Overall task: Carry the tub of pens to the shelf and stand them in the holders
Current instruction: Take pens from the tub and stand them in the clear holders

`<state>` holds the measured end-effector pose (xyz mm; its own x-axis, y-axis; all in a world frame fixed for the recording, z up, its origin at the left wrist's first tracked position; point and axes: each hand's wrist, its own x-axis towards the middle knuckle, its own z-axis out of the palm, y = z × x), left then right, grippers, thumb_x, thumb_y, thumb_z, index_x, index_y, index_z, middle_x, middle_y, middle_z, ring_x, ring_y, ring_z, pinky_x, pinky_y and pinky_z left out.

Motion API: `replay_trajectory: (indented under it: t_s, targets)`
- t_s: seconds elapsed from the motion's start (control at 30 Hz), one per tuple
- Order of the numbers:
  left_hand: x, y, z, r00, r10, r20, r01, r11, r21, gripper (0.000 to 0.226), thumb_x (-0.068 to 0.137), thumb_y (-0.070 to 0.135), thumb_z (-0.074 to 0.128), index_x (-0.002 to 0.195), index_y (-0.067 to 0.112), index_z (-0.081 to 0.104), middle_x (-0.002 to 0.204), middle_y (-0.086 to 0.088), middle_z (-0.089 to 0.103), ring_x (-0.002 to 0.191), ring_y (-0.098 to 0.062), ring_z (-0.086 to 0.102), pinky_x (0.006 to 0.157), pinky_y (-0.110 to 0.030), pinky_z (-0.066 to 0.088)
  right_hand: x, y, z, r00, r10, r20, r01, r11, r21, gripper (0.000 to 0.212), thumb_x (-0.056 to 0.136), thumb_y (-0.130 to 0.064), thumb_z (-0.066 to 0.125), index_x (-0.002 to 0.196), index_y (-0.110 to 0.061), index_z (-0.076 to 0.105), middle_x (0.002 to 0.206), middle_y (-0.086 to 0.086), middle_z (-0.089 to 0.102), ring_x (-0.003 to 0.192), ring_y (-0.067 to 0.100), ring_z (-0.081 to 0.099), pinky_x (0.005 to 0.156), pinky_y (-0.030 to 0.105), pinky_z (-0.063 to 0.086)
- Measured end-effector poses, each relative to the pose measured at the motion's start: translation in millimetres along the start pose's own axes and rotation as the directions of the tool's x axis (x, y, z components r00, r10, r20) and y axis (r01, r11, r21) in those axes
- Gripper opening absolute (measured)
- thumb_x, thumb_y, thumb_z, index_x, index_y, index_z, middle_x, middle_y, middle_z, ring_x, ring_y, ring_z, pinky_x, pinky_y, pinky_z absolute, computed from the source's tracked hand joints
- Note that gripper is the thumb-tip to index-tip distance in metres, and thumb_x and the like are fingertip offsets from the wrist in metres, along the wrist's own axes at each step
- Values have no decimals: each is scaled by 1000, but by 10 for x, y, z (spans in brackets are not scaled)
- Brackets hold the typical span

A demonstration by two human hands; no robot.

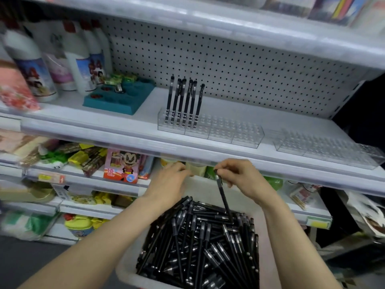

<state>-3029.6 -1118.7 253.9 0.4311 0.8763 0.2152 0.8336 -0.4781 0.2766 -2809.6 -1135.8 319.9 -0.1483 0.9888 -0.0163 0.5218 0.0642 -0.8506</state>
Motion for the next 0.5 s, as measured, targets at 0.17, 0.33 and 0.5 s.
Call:
replay_trajectory:
  t_s: [0.17, 0.33, 0.5]
  targets:
    - [161, 196, -231, 995, 97, 33, -89, 979, -184, 44, 97, 57, 39, 122, 29, 63, 119, 9, 61, 112, -12, 50, 93, -31, 40, 169, -271, 40, 959, -62, -275, 165, 916, 366, 13, 94, -3, 60, 100, -10, 69, 81, -1, 69, 62, 9, 59, 69, 22, 54]
    - [308, 248, -349, 993, 101, -64, -114, 960, -257, 26, 98, 39, 51, 81, 20, 55, 84, 8, 52, 89, -15, 48, 71, -30, 32, 255, -377, 80, 927, -64, -369, 251, 838, 485, 13, 93, -5, 62, 104, -7, 68, 86, 3, 69, 77, 13, 63, 75, 24, 55]
    - [433, 195, -452, 983, 92, -158, -127, 965, -230, 21, 97, 35, 53, 82, 22, 53, 84, 8, 52, 88, -16, 46, 72, -31, 34, 256, -409, 174, 953, -103, -285, 199, 921, 335, 8, 88, -2, 68, 93, -8, 67, 81, 3, 69, 66, 11, 64, 69, 23, 55]
